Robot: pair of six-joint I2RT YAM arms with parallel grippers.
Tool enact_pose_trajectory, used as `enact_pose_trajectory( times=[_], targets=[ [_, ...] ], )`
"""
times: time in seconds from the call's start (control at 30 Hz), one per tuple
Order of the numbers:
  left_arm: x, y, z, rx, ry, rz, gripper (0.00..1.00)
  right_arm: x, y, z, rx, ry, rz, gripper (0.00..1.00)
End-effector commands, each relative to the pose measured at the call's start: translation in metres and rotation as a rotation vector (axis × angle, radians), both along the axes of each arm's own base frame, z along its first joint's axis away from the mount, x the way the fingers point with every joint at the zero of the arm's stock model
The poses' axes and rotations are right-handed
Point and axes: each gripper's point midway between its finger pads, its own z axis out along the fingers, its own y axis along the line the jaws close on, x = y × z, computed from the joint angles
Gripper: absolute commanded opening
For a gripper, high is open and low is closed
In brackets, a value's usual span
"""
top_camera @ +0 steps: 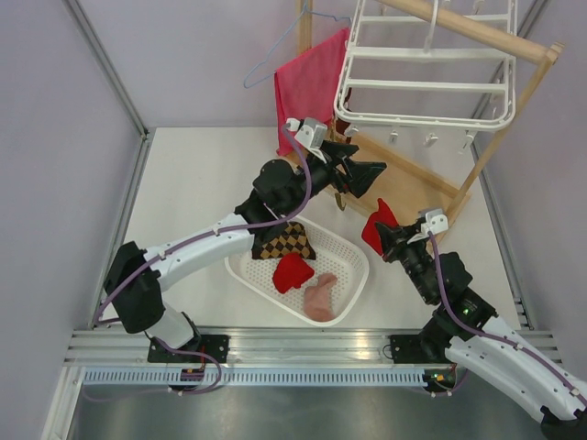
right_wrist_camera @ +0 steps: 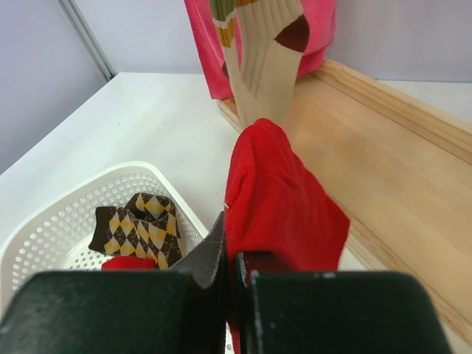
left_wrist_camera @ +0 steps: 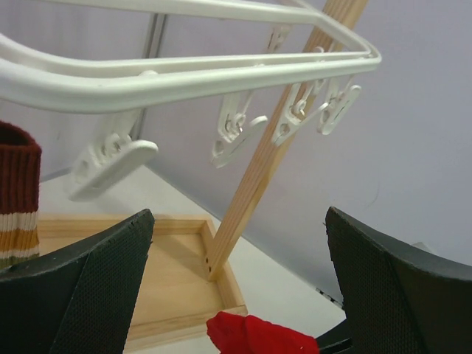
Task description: Remove the socks clipped to the hanger
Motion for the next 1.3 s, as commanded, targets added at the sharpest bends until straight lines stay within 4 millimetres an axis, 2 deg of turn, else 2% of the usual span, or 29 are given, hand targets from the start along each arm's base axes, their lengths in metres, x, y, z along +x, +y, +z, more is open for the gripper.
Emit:
enact_pose_trajectory(
  times=[0.0, 0.37, 0.53, 0.63, 0.7, 0.9, 0.93, 1.0, 1.03, 1.07, 1.1, 1.13, 1.17, 1.23, 1.27],
  targets=[
    [0.007, 0.001, 0.005, 0.02, -0.032, 0.039, 1.0, -0.002, 0.001, 0.006, 0.007, -0.019, 0.013, 0.02],
    [0.012, 0.001, 0.001, 0.042, -0.036, 0.062, 1.0, -0.003, 0.004, 0.006, 0.0, -0.019, 0.027, 0.02],
    [0.015, 0.005, -0.006, 0.066, -0.024, 0.079, 1.0, -0.008, 0.018, 0.002, -0.024, -0.015, 0.111, 0.02],
    [0.018, 0.014, -0.01, 0.081, -0.008, 0.093, 1.0, -0.009, 0.03, -0.008, -0.043, 0.012, 0.165, 0.02],
    [0.022, 0.024, -0.013, 0.084, 0.006, 0.128, 1.0, -0.01, 0.037, -0.015, -0.042, 0.029, 0.196, 0.02],
    [0.016, 0.058, -0.029, 0.125, 0.012, 0.212, 1.0, -0.015, 0.051, -0.021, -0.027, 0.039, 0.268, 0.02],
    [0.019, 0.065, -0.041, 0.146, 0.029, 0.246, 1.0, -0.017, 0.055, -0.019, -0.019, 0.032, 0.296, 0.02],
    [0.016, 0.081, -0.047, 0.167, 0.042, 0.287, 1.0, -0.02, 0.062, -0.024, -0.015, 0.039, 0.33, 0.02],
    [0.018, 0.09, -0.067, 0.195, 0.073, 0.319, 1.0, -0.023, 0.065, -0.026, -0.005, 0.048, 0.351, 0.02],
    [0.014, 0.101, -0.065, 0.184, 0.073, 0.334, 1.0, -0.024, 0.067, -0.03, -0.003, 0.056, 0.361, 0.02],
    [0.014, 0.107, -0.071, 0.189, 0.086, 0.347, 1.0, -0.025, 0.069, -0.034, 0.002, 0.062, 0.367, 0.02],
    [0.015, 0.118, -0.09, 0.216, 0.113, 0.373, 1.0, -0.026, 0.07, -0.036, 0.007, 0.063, 0.369, 0.02],
    [0.013, 0.127, -0.089, 0.202, 0.119, 0.386, 1.0, -0.029, 0.072, -0.038, 0.017, 0.07, 0.381, 0.02],
    [0.013, 0.142, -0.109, 0.234, 0.159, 0.421, 1.0, -0.03, 0.074, -0.038, 0.024, 0.068, 0.389, 0.02],
    [0.012, 0.148, -0.113, 0.239, 0.17, 0.434, 1.0, -0.031, 0.076, -0.041, 0.02, 0.079, 0.393, 0.02]
  ],
)
